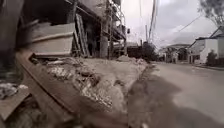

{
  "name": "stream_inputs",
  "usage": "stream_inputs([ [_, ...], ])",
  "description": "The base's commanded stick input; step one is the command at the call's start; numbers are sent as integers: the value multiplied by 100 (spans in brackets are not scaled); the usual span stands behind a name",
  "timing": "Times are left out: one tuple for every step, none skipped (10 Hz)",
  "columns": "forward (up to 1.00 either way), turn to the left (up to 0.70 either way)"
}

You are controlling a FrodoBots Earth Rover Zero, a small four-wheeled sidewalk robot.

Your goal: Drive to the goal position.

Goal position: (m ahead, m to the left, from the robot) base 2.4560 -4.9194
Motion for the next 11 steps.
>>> stream_inputs([
  [-70,0],
  [-70,0],
  [-70,0],
  [-70,0],
  [-70,0],
  [-70,0],
  [-70,0],
  [-70,0],
  [-70,0],
  [-70,0],
  [-70,0],
])
